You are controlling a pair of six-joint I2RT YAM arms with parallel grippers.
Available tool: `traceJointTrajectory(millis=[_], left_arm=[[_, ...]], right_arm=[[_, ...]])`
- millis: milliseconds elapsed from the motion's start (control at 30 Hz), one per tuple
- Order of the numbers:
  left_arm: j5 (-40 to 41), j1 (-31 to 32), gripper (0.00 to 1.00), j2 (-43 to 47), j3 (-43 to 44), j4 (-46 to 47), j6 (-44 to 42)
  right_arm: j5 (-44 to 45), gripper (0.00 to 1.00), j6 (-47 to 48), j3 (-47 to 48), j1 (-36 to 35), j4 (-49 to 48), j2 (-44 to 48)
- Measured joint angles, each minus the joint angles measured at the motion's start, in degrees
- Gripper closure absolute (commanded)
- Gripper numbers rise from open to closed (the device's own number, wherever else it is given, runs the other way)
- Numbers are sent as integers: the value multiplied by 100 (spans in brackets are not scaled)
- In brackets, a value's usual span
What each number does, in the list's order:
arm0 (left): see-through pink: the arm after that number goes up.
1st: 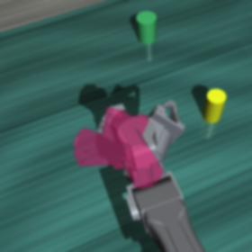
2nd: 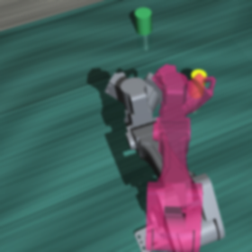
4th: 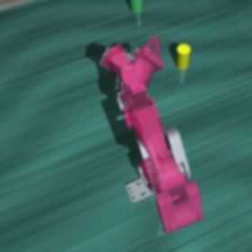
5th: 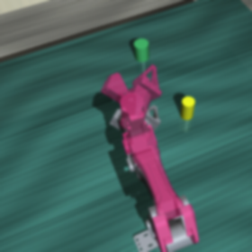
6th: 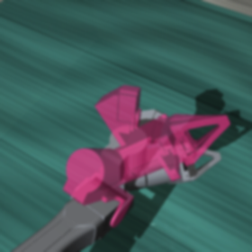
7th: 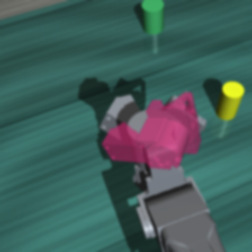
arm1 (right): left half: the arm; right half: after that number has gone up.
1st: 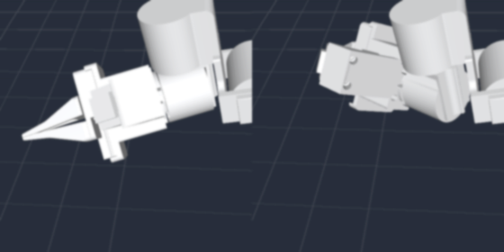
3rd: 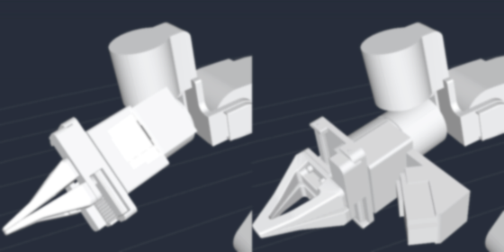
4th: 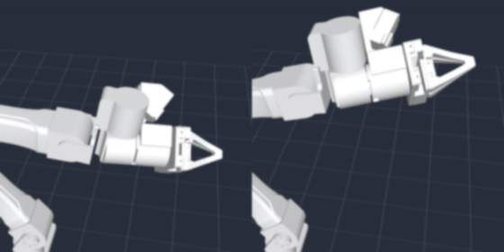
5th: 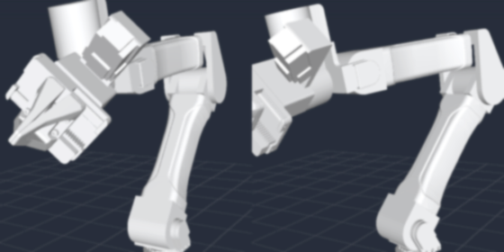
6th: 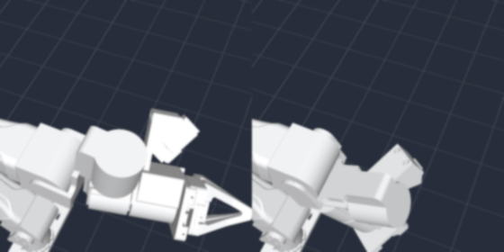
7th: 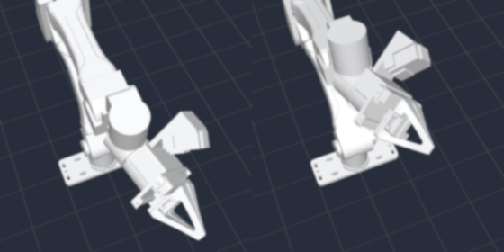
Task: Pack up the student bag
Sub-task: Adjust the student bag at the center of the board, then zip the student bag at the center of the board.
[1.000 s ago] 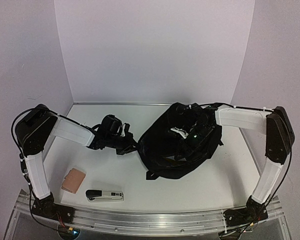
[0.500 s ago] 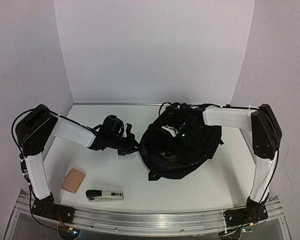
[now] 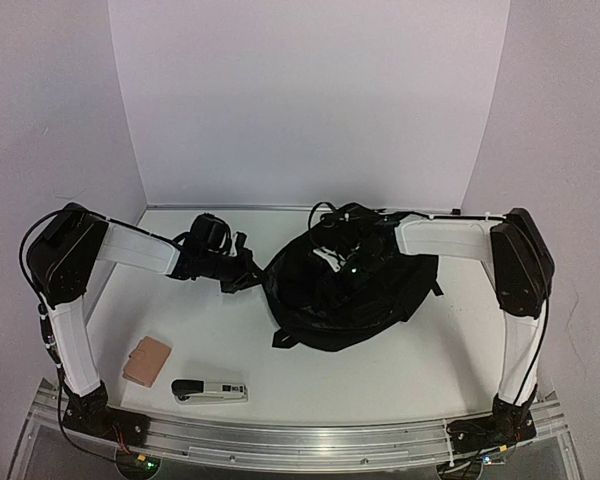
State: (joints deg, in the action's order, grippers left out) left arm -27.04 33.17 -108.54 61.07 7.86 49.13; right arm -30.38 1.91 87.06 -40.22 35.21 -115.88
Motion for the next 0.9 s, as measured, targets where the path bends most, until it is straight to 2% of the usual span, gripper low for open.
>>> traceJointTrajectory(millis=[100,133,233,267,367,433,567,667,800,900], left_arm=[[-31,-105,98,-54,226,-197,-144],[-47,-156,92,-76,279,-250,-192],[-146,-385,65,-162,498,-475,-343],[-129,-468,59,-179,575,-580,-429],[88,-660,44,-133,782,-850,-761],[316,-732,40,98,790,-1024,-1002],[812,-432,37,963,817,-1539,-1639],[976,132,38,1498,1079,-1843,-2090],[846,891,39,1546,1592,-2031,-2514],[735,1398,41,1217,2015,-2254,-2729]], right_arm=[[-172,24,-40,-6,-1,61,346],[-236,23,-81,0,-1,82,541],[-300,23,-82,149,7,191,1212],[-282,23,-68,208,17,191,1439],[-246,25,-27,220,196,190,2154],[-329,25,-39,69,568,160,2547],[-404,26,-78,-684,1747,172,2993],[-396,27,-218,-1297,2367,275,3017],[-730,32,-410,-1833,2855,450,3017],[-1073,36,-542,-2026,3351,473,3008]])
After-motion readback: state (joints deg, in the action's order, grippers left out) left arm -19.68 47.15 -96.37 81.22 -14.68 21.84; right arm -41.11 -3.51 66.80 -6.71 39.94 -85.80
